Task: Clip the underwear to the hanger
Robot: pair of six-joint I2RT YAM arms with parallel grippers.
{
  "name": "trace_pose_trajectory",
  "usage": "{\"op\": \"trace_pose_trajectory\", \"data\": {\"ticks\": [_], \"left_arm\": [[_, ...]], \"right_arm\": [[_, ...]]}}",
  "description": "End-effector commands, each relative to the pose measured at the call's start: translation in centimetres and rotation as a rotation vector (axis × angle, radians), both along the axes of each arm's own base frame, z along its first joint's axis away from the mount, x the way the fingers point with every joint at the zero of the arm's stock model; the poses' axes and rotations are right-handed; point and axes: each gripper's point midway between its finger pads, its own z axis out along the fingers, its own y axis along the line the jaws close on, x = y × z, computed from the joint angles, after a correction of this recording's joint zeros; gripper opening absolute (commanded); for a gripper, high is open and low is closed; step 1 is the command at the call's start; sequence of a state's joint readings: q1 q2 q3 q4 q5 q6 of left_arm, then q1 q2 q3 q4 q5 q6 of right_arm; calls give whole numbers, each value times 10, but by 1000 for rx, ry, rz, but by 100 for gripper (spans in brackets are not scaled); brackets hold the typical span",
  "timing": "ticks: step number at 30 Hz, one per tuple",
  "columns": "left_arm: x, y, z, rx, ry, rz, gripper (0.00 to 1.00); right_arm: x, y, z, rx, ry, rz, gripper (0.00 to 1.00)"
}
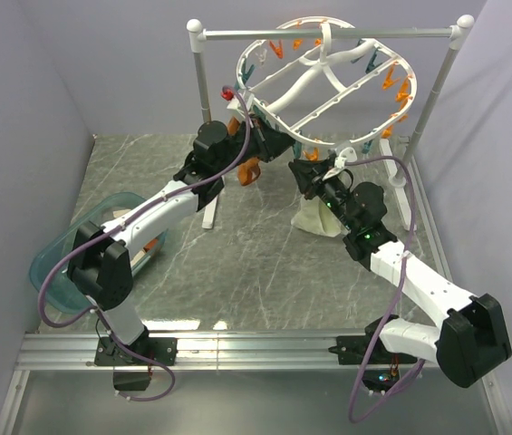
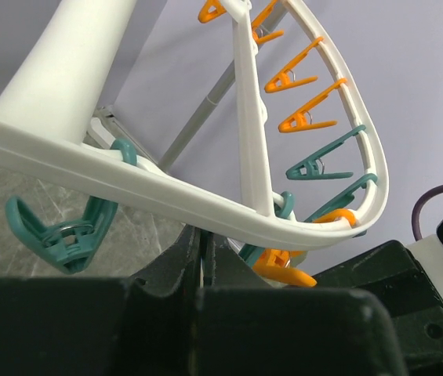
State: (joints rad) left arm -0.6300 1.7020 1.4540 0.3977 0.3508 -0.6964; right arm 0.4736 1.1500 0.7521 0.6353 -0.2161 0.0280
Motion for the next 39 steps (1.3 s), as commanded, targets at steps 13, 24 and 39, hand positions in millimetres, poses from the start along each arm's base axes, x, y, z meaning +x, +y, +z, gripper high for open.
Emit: {"op": "trace_pose_trajectory", "data": {"ticks": [13, 24, 39], "left_arm": [[-24, 7, 19, -18, -25, -41, 0], [-35, 5, 16, -27, -7, -88, 0], [-70, 32, 11, -38, -163, -136, 55]], "right_arm": [[9, 4, 65, 38, -182, -10, 24], [14, 4, 61, 20, -186, -26, 12], [18, 2, 59, 7, -212, -35, 0]]}}
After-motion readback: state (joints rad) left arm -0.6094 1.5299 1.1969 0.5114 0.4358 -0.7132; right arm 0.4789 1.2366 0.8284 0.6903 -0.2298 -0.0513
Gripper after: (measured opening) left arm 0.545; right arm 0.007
